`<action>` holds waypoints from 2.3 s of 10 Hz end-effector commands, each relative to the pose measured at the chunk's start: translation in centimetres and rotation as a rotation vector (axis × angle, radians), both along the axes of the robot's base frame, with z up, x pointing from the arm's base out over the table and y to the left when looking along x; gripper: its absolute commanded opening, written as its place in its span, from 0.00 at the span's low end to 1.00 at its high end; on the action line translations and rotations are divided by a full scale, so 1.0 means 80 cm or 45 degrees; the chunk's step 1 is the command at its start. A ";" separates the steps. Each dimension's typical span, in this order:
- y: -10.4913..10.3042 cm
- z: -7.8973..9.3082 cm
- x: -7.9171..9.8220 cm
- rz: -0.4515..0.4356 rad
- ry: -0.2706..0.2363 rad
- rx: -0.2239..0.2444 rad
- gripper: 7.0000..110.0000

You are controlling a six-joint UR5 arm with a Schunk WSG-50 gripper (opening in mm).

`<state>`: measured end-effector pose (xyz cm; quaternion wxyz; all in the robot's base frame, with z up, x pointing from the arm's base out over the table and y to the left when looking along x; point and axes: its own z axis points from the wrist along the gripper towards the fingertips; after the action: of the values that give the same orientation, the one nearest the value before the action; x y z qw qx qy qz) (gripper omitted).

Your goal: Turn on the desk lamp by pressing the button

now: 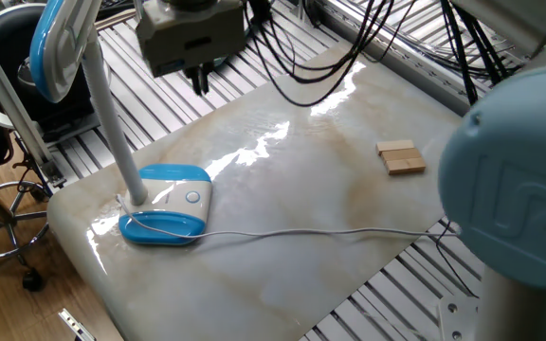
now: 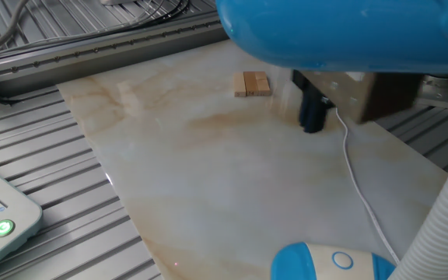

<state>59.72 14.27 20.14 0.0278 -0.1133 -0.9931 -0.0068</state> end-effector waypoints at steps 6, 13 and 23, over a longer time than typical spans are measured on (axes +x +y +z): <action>0.011 -0.036 -0.016 0.018 -0.110 0.035 0.00; 0.003 -0.052 -0.018 0.114 -0.137 -0.016 0.15; 0.016 -0.050 -0.075 0.167 0.101 0.054 0.15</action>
<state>54.86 14.73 15.89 0.0456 -0.0488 -0.9977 -0.0056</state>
